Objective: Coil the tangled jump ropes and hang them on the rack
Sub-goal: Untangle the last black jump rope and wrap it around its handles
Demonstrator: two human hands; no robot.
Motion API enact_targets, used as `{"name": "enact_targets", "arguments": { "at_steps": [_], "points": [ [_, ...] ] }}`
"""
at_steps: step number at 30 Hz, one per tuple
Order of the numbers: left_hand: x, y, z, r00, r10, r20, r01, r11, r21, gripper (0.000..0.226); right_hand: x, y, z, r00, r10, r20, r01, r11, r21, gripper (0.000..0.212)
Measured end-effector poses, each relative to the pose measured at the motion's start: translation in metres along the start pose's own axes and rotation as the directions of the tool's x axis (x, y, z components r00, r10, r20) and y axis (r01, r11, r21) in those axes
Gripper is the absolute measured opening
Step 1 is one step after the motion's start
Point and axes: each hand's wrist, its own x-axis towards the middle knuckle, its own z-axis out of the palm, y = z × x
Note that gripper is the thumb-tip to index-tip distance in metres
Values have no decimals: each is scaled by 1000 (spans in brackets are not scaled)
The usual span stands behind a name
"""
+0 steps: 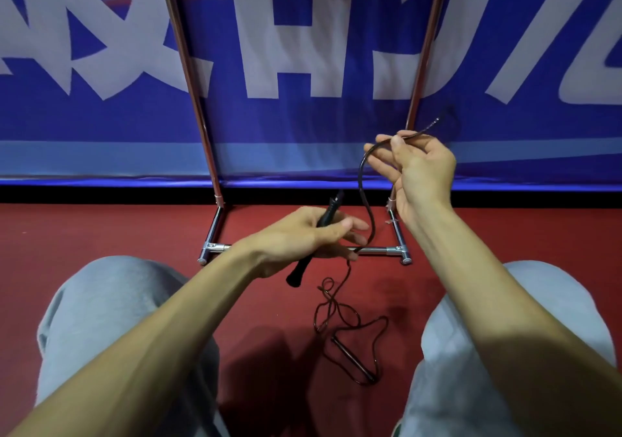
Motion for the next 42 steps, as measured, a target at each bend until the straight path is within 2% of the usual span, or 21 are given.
{"name": "enact_targets", "arguments": {
  "at_steps": [2, 3, 5, 6, 8, 10, 13, 16, 19, 22, 24, 26, 30, 34, 38, 39, 42],
  "points": [
    [-1, -2, 3, 999, -8, 41, 2, 992, 129, 26, 3, 1, -2, 997, 30, -66, -26, 998, 58, 9],
    [1, -4, 6, 1000, 11, -1, -11, 984, 176, 23, 4, 1, -3, 995, 52, -85, -45, 995, 86, 10],
    [7, -9, 11, 972, 102, -210, -52, 971, 232, 17, 4, 2, -3, 990, 103, -95, -90, 987, 134, 10],
    [10, -12, 11, 932, 145, -333, -67, 969, 236, 17, 3, 2, -3, 988, 123, -91, -110, 983, 144, 8],
    [14, -15, 9, 867, 183, -463, -84, 970, 227, 15, 1, 3, 0, 986, 152, -73, -140, 979, 151, 7],
    [14, -14, 9, 891, 183, -416, -94, 969, 226, 11, -1, 2, 3, 981, 182, -61, -169, 970, 176, 8],
    [14, -15, 15, 977, 88, -192, -39, 968, 248, 27, -1, 2, 4, 973, 219, -69, -199, 955, 221, 10],
    [14, -19, 19, 997, 14, -78, 5, 970, 244, 35, 0, 3, 2, 960, 268, -81, -239, 935, 261, 12],
    [15, -21, 17, 998, -12, -61, 27, 968, 249, 26, 3, 3, 0, 948, 308, -80, -273, 917, 292, 12],
    [14, -19, 16, 997, 35, -63, -22, 982, 185, 12, 5, 2, -2, 941, 331, -66, -299, 909, 291, 8],
    [11, -13, 15, 987, 78, -140, -71, 996, 56, 11, 5, 3, -3, 931, 364, -33, -344, 903, 257, 6],
    [8, -4, 10, 963, 109, -246, -142, 983, -120, 13, 3, 6, -4, 919, 394, 11, -392, 910, 133, 6],
    [2, 11, -5, 892, 137, -430, -311, 876, -368, 14, -4, 16, 0, 896, 432, 100, -406, 890, -207, 12],
    [-2, 20, -19, 817, 66, -573, -449, 697, -559, 11, -15, 22, 7, 843, 471, 261, -221, 744, -631, 31],
    [-5, 23, -38, 784, -5, -620, -546, 467, -695, 11, -24, 27, 11, 704, 606, 370, -146, 633, -760, 51],
    [-5, 23, -43, 783, -19, -621, -560, 412, -718, 12, -25, 27, 11, 670, 631, 390, -135, 620, -773, 48],
    [-6, 21, -53, 778, -65, -624, -591, 260, -764, 12, -28, 27, 9, 579, 668, 467, -70, 612, -788, 22]
  ]
}}
